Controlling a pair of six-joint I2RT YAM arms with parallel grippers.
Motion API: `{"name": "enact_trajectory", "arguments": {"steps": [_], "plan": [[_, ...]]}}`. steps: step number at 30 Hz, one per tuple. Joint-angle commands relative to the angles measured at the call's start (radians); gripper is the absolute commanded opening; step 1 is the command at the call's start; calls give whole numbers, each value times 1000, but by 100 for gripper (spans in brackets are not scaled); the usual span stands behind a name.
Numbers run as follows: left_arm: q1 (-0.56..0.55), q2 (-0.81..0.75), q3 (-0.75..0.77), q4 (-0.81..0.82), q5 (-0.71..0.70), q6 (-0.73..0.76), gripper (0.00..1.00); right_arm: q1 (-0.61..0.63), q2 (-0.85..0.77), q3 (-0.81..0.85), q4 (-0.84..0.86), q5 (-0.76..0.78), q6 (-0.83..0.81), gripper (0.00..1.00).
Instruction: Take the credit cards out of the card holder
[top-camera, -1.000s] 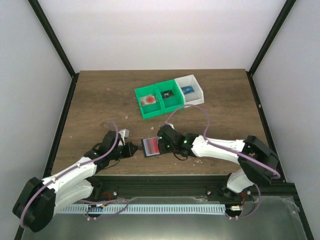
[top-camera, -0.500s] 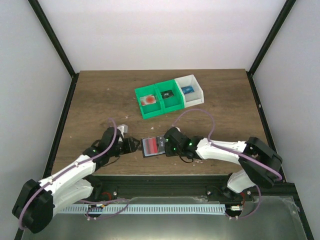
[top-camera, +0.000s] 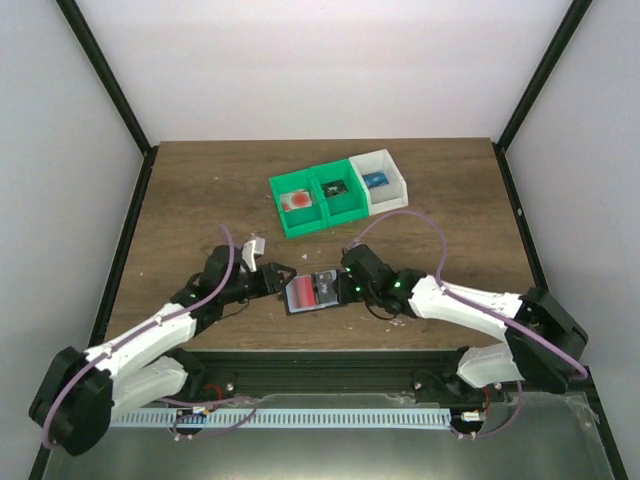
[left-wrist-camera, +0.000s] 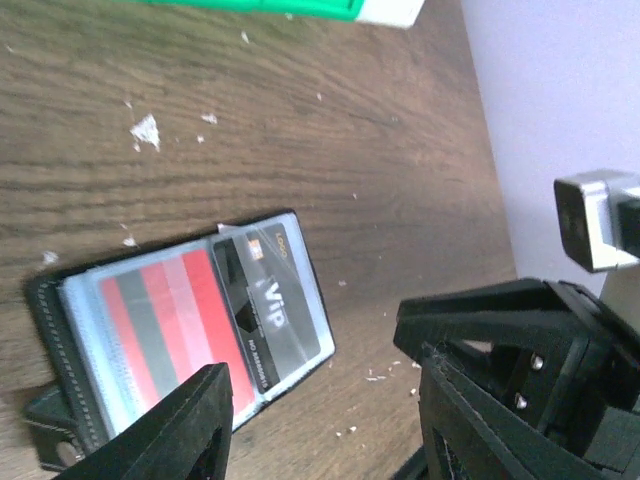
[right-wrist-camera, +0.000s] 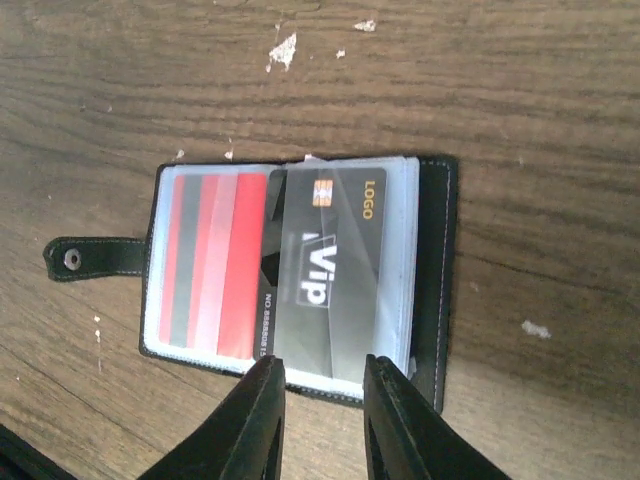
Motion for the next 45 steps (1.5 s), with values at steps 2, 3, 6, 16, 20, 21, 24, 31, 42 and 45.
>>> {"name": "enact_trajectory", "arguments": {"steps": [2,3,6,16,20,21,24,31,42,45], "plan": [[0,109,-4,171,120,-69,55,-41,42,25,110,-95,-61,23],[-1,119,4,183,131,-77,55,-50,63,25,128,-115,-61,23],[-24,107,62,150,111,-78,56,-69,121,28,171,-145,-56,22],[-62,216,30,293,53,-110,62,-93,271,-20,275,-166,-38,20],[-61,318,23,338,50,-90,62,-93,269,-70,296,-165,-23,20],[-61,338,26,344,51,-86,62,-93,267,-80,303,-168,-19,19],[-61,386,26,372,51,-75,61,-93,260,-106,322,-177,-11,19],[-61,462,16,406,12,-59,54,-93,244,-131,344,-189,2,19],[-62,538,-22,501,18,-88,53,-93,168,-80,271,-122,-31,19],[-61,546,-20,513,29,-94,53,-93,215,-76,295,-140,-37,19]]}}
